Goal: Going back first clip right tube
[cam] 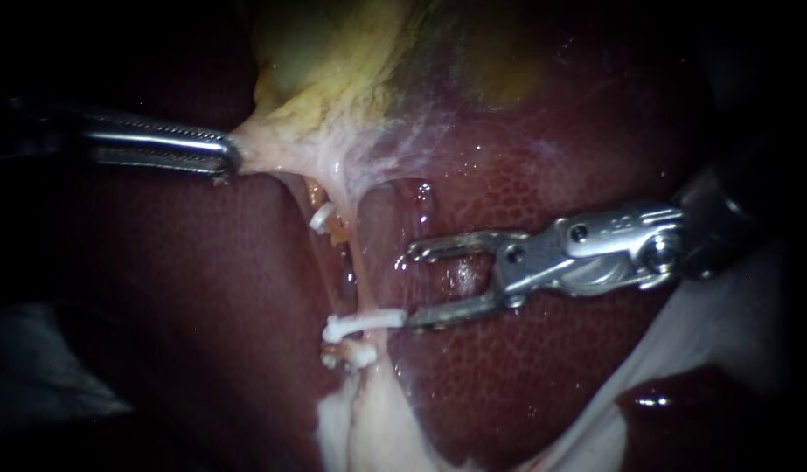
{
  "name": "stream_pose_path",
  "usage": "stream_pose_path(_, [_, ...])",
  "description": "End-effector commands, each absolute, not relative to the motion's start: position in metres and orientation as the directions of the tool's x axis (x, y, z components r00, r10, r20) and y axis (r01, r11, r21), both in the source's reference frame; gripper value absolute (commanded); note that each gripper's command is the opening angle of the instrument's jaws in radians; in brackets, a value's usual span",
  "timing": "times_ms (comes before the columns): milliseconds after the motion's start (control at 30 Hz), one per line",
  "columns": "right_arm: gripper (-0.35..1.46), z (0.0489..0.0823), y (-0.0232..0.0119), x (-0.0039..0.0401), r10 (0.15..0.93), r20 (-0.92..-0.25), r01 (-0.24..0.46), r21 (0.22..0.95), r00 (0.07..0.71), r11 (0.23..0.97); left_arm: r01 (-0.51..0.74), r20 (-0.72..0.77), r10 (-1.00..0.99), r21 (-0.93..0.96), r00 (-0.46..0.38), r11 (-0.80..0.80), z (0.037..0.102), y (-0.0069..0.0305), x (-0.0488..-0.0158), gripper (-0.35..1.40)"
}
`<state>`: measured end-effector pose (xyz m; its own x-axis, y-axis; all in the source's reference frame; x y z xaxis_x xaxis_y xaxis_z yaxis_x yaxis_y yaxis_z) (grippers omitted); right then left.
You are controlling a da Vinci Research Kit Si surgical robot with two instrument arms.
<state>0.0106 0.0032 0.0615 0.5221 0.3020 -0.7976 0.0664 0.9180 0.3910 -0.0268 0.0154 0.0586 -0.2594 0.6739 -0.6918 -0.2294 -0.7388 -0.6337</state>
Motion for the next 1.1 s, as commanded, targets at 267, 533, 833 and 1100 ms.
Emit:
stream_pose_path(267, [0.5,0.0588,0.004,0.0076,0.263,-0.8,0.032,0.331,0.539,0.943,-0.228,-0.692,0.674,-0.634,-0.26,-0.739,0.0588,0.0156,-0.0267,-0.35])
stream_pose_path(533, [0.5,0.0585,0.0042,0.006,0.274,-0.794,0.028,0.344,0.543,0.939,-0.225,-0.693,0.673,-0.634,-0.26,-0.74,0.0594,0.0157,-0.0269,-0.35])
stream_pose_path(833, [0.5,0.0585,0.0041,0.0058,0.274,-0.795,0.039,0.349,0.541,0.936,-0.234,-0.698,0.663,-0.621,-0.27,-0.748,0.0631,0.0155,-0.0286,-0.35])
stream_pose_path(1100, [0.5,0.0583,0.0039,0.0057,0.273,-0.796,0.043,0.351,0.54,0.935,-0.24,-0.681,0.673,-0.629,-0.288,-0.739,0.0662,0.0156,-0.0299,-0.35])
